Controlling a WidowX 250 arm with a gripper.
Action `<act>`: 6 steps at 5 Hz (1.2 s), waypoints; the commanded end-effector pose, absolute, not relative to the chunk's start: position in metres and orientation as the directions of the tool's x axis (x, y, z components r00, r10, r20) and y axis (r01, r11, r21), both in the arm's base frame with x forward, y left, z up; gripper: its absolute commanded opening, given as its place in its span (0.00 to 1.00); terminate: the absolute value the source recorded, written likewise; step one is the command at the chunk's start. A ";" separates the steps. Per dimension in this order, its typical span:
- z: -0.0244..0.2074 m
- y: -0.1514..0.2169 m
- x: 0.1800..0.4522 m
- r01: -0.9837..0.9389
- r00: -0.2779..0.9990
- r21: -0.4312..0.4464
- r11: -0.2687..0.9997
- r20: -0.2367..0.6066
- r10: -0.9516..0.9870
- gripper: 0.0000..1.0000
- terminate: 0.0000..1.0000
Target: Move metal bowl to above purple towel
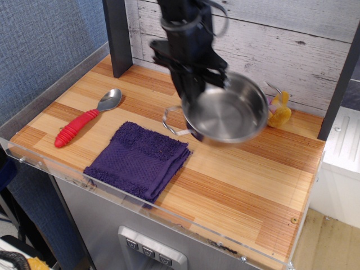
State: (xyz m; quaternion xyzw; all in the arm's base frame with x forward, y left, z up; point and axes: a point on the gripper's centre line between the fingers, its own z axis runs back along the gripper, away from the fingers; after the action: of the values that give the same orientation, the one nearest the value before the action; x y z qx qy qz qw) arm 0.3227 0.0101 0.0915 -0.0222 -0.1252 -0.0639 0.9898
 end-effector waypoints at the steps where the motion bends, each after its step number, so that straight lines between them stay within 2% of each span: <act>1: 0.094 0.061 0.350 -0.001 0.960 -0.035 0.999 0.278 0.011 0.00 0.00; 6: 0.048 0.117 0.367 -0.120 0.976 -0.041 0.992 0.178 0.125 0.00 0.00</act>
State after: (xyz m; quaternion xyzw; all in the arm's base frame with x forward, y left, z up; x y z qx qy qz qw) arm 0.3673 0.1131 0.0320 -0.0224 -0.0677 0.0615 0.9956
